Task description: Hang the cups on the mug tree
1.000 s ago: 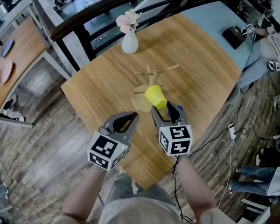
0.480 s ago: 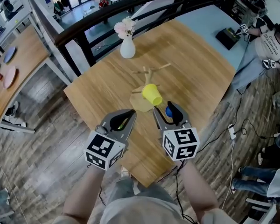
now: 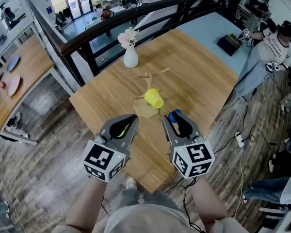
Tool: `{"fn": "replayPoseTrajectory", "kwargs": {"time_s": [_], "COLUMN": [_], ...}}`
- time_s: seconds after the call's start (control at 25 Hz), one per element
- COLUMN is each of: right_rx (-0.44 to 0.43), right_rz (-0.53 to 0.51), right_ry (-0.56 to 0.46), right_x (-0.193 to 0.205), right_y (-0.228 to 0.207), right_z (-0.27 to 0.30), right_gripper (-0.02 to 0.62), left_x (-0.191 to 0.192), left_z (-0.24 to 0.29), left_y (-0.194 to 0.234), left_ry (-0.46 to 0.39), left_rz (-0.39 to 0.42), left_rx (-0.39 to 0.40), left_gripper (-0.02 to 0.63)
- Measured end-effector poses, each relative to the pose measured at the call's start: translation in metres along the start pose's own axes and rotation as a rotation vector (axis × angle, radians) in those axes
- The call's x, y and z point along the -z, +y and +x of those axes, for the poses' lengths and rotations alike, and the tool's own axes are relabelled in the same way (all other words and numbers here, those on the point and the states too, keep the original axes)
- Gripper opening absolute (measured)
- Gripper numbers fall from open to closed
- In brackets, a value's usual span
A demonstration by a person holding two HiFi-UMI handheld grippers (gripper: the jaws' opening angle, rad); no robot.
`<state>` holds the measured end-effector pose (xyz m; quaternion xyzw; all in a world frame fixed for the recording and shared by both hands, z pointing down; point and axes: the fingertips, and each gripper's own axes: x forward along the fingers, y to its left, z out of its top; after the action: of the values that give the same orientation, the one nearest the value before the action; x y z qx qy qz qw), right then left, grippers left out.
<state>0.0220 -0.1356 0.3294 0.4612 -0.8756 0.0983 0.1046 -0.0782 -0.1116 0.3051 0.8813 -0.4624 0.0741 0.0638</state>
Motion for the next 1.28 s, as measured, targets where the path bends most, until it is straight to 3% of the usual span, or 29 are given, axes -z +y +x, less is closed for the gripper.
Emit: {"fn": "replayPoseTrajectory", "kwargs": {"time_s": [0.2,0.56,0.88,1.28], "right_rx": [-0.022,-0.062,-0.083,-0.120], "right_rz": [0.009,-0.025,0.000,0.029], "right_ry": [-0.056,-0.048,0.005,0.049], "right_x": [-0.016,-0.015,0.015,0.034], "right_y": [0.015,0.035,0.044,0.061], "right_z": [-0.033,-0.077,-0.096,-0.093], "right_gripper": [0.077,0.045,0.000,0.000], "left_x": [-0.010,-0.004,0.011,0.026], "left_z": [-0.018,-0.049,-0.064,-0.067], "left_y": [-0.013,-0.039,-0.059,-0.062], "left_ry": [-0.017,-0.016,-0.011,0.024], "left_rz": [-0.005,-0.010,-0.026,-0.022], "left_rx": [0.000,0.009,0.044,0.049], "left_gripper": [0.002,0.002,0.002,0.002]}}
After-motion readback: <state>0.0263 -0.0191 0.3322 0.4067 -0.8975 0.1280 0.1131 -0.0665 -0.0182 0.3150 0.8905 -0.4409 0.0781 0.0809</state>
